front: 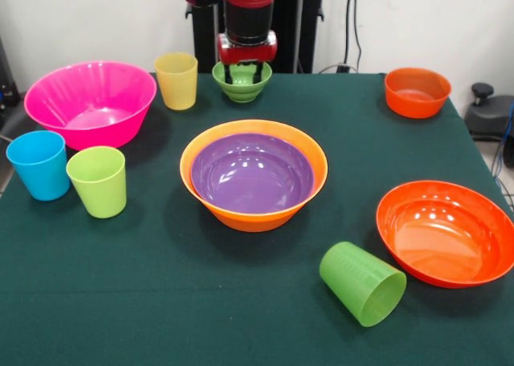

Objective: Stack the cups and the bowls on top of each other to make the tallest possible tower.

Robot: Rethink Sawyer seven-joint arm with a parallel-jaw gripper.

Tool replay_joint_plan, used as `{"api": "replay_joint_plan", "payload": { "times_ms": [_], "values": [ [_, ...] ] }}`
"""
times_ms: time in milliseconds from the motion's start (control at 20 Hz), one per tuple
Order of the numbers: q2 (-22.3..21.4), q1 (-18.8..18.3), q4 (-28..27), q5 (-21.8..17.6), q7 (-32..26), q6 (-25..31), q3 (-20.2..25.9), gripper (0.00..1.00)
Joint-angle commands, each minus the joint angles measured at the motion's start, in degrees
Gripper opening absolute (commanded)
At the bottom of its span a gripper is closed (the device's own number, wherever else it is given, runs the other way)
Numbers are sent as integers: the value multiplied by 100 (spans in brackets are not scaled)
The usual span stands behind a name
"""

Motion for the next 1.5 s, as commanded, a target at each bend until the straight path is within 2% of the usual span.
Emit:
{"api": "replay_joint_plan", "payload": {
  "times_ms": [50,400,950,1500],
  "values": [
    [507,419,-1673,227,-813,-145,1144,100],
    [677,859,-2117,384,-587,85,1209,100],
    [876,1333,-2565,735,-500,457,1400,100],
    [1037,1984,-2948,844,-90,693,1489,100]
  ]
}}
